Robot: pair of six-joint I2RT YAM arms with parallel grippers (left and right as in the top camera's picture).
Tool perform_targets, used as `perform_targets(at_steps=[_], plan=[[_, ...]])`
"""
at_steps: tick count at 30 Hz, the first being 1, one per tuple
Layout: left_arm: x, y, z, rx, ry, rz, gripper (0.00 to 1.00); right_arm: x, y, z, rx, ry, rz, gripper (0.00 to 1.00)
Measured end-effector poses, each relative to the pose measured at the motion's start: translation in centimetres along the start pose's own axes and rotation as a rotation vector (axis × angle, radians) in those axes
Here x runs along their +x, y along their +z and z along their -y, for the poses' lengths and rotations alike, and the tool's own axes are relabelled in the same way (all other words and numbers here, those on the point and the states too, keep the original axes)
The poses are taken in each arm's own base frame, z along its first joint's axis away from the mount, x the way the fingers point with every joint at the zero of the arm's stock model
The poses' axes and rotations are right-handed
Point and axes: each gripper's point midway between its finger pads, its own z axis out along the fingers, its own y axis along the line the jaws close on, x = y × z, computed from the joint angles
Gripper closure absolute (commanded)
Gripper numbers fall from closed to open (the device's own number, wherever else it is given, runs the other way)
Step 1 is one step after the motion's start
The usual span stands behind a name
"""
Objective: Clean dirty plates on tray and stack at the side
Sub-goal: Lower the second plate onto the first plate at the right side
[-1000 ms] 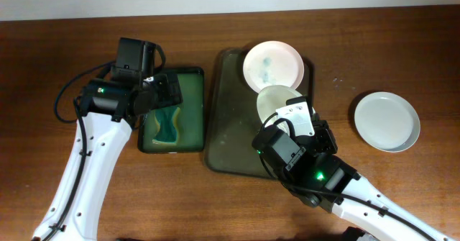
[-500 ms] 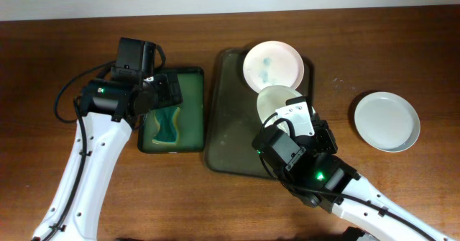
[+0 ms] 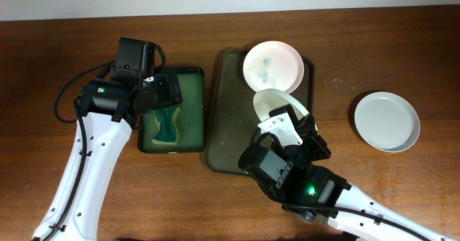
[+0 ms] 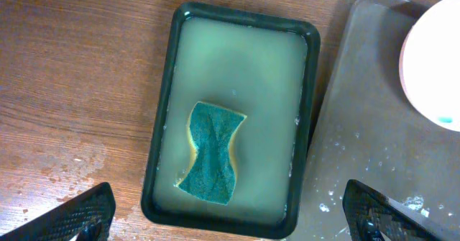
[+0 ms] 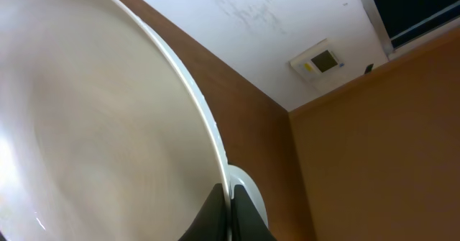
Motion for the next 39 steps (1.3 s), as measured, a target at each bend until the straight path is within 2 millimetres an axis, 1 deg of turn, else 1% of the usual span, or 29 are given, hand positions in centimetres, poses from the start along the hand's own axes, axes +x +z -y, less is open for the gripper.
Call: perform_targets(at_steps=[6, 8, 9, 11, 12, 14, 15, 16, 18, 20, 21, 23, 24, 25, 26, 27, 28, 29, 30, 31, 33, 34, 35, 36, 37, 38, 39], plan=[[0.0, 0.0, 0.0, 0.000, 0.000, 0.000, 0.01, -0.1, 0.0, 0.2, 0.013, 0.015, 0.004, 0.96], [0.0, 0.0, 0.0, 0.000, 0.000, 0.000, 0.01, 0.0, 0.2, 0.4, 0.019, 0.062, -0.002, 0.96], [0.0, 0.0, 0.0, 0.000, 0.000, 0.000, 0.01, 0.4, 0.8, 0.7, 0.028, 0.123, -0.025, 0.96], [0.1, 0.0, 0.0, 0.000, 0.000, -0.002, 0.01, 1.7, 2.8, 0.7, -0.012, 0.222, -0.112, 0.96], [0.0, 0.0, 0.0, 0.000, 0.000, 0.000, 0.01, 3.7, 5.0, 0.5, -0.078, 0.323, -0.228, 0.96], [0.1, 0.0, 0.0, -0.001, 0.000, -0.002, 0.01, 5.8, 7.1, -0.6, -0.227, 0.444, -0.361, 0.96], [0.0, 0.0, 0.0, 0.000, 0.000, 0.000, 0.00, 6.9, 8.1, -0.7, -0.293, 0.515, -0.425, 0.96], [0.0, 0.0, 0.0, 0.000, 0.001, 0.000, 0.01, 8.4, 9.2, -0.5, -0.367, 0.609, -0.494, 0.96], [0.0, 0.0, 0.0, 0.000, 0.001, 0.000, 0.01, 11.2, 10.6, 1.2, -0.440, 0.793, -0.595, 0.96], [0.0, 0.0, 0.0, 0.000, 0.001, 0.000, 0.00, 14.7, 11.8, 4.0, -0.417, 0.970, -0.671, 0.96], [0.0, 0.0, 0.0, 0.000, 0.001, 0.000, 0.01, 16.1, 12.2, 5.1, -0.395, 1.032, -0.695, 0.96], [0.0, 0.0, 0.0, 0.000, 0.001, 0.000, 0.01, 20.4, 13.4, 7.6, -0.303, 1.165, -0.775, 0.96], [0.0, 0.0, 0.0, 0.000, 0.001, -0.001, 0.01, 23.6, 14.0, 8.7, -0.239, 1.241, -0.838, 0.96], [0.0, 0.0, 0.0, 0.000, 0.001, -0.001, 0.01, 25.8, 14.3, 9.2, -0.203, 1.287, -0.886, 0.96], [0.0, 0.0, 0.0, 0.000, 0.001, 0.000, 0.01, 27.5, 14.3, 9.2, -0.184, 1.320, -0.931, 0.91], [0.0, 0.0, 0.0, 0.000, 0.000, 0.000, 0.01, 28.7, 14.4, 9.0, -0.173, 1.346, -0.965, 0.65], [0.0, 0.0, 0.0, 0.000, 0.001, 0.000, 0.01, 30.1, 14.5, 8.7, -0.162, 1.388, -1.007, 0.49], [0.0, 0.0, 0.0, 0.000, 0.001, 0.000, 0.01, 31.1, 14.7, 8.5, -0.155, 1.422, -1.031, 0.46], [0.0, 0.0, 0.0, 0.000, 0.001, 0.000, 0.01, 31.2, 15.2, 8.5, -0.169, 1.441, -1.014, 0.46], [0.0, 0.0, 0.0, 0.000, 0.001, 0.000, 0.01, 30.8, 15.5, 8.5, -0.194, 1.460, -0.990, 0.46], [0.0, 0.0, 0.0, 0.001, 0.001, 0.000, 0.01, 28.7, 16.3, 8.6, -0.284, 1.496, -0.924, 0.50], [0.0, 0.0, 0.0, 0.000, 0.001, 0.000, 0.01, 27.1, 16.6, 8.8, -0.330, 1.497, -0.885, 0.52], [0.0, 0.0, 0.0, 0.000, 0.001, 0.000, 0.01, 24.3, 16.9, 9.1, -0.398, 1.472, -0.818, 0.52], [0.0, 0.0, 0.0, 0.000, 0.001, 0.000, 0.01, 21.1, 17.1, 9.5, -0.465, 1.421, -0.737, 0.51], [0.0, 0.0, 0.0, 0.000, 0.001, 0.000, 0.01, 17.2, 17.0, 9.6, -0.537, 1.342, -0.644, 0.48], [0.0, 0.0, 0.0, 0.000, 0.001, 0.000, 0.01, 13.1, 16.7, 9.4, -0.614, 1.254, -0.551, 0.48], [0.0, 0.0, 0.0, 0.000, 0.001, -0.001, 0.01, 10.2, 16.3, 8.8, -0.661, 1.180, -0.493, 0.48]])
